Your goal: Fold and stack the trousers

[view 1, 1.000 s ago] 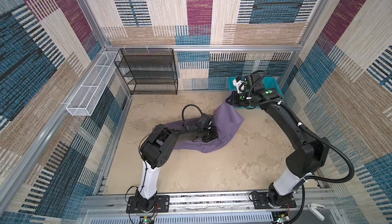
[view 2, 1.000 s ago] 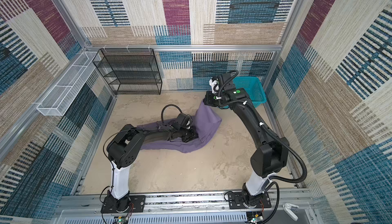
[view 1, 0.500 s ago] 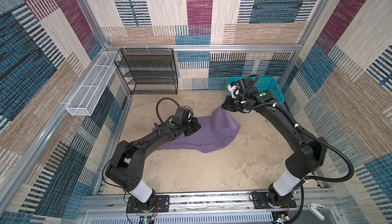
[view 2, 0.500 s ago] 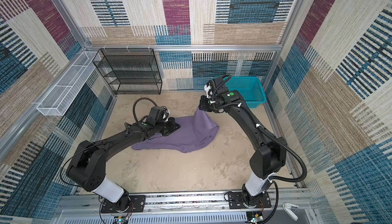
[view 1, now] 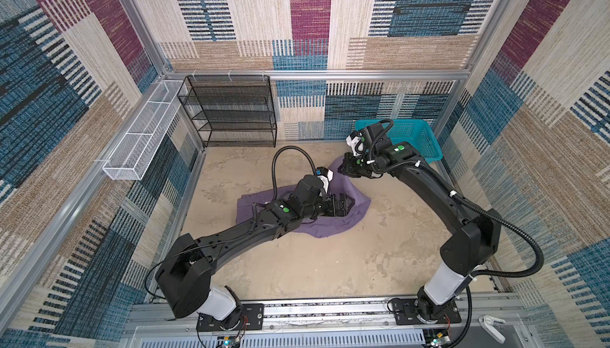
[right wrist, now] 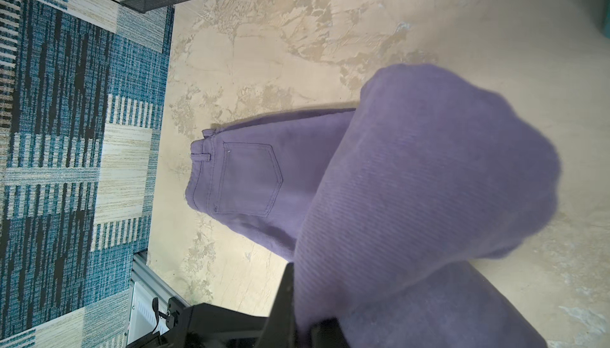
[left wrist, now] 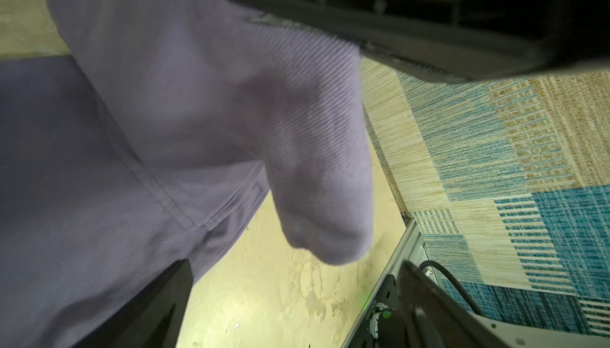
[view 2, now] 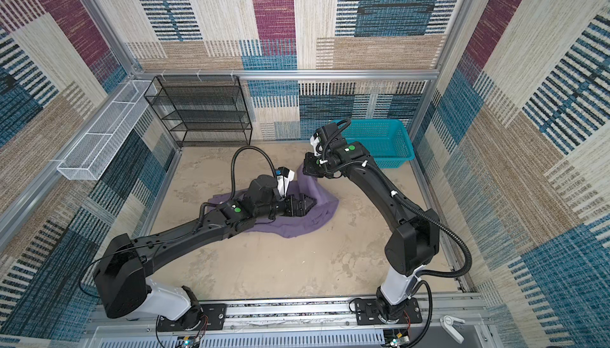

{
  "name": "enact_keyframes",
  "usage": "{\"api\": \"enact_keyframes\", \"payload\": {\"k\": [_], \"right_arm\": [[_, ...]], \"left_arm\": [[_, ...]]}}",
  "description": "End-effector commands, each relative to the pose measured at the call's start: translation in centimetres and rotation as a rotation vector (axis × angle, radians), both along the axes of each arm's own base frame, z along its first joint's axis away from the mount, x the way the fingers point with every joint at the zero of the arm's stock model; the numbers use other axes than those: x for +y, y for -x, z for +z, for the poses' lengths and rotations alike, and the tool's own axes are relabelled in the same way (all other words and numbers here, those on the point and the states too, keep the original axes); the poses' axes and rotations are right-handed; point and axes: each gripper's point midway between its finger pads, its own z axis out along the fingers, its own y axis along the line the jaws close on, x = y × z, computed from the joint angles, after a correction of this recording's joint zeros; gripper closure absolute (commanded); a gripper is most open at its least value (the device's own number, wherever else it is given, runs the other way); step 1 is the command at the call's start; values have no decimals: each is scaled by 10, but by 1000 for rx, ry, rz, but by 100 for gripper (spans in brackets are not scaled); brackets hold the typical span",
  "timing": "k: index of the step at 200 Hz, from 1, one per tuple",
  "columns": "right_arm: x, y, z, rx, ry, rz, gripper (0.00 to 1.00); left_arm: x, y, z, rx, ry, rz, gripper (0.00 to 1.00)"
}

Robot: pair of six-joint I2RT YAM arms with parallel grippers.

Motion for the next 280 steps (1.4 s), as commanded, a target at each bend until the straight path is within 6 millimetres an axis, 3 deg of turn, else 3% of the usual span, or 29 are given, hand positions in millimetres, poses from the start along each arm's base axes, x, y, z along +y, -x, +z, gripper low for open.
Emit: {"api": "enact_keyframes", "payload": {"k": [1, 33, 53, 63, 92, 102, 108, 146, 181, 197, 242, 280], "right_arm": [[3, -2, 5, -17, -19, 2, 100], [4, 0, 4, -14, -21, 11, 100], [4, 1, 5, -16, -22, 11, 100], [3, 1, 6, -19, -23, 9, 100], [3, 2, 6, -21, -26, 5, 100], [2, 2, 5, -23, -21, 3, 100], [2, 1, 5, -26, -20, 2, 100], [-1, -7, 3, -58, 110, -14, 100], [17, -13, -1, -81, 245, 23, 100], [30, -14, -4, -85, 285, 49, 100], [81, -17, -23, -80, 358, 138, 100], [128, -21, -35, -69, 314, 204, 100]], "left_arm": [[-11, -4, 21, -115, 5, 6, 1], [-17, -12, 17, -119, -59, 39, 3], [-24, -17, 9, -110, -94, 49, 16], [-28, -20, 5, -95, -112, 51, 33], [-36, -22, -1, -62, -126, 39, 63], [-36, -22, 1, -58, -121, 38, 89], [-37, -21, 5, -59, -111, 36, 100], [-36, -2, 39, -45, -11, -17, 100], [-19, 12, 56, -21, 52, -13, 100], [-1, 11, 52, -13, 57, 28, 100], [75, 8, 11, 95, 134, 206, 100], [125, 21, -11, 124, 144, 304, 100]]}}
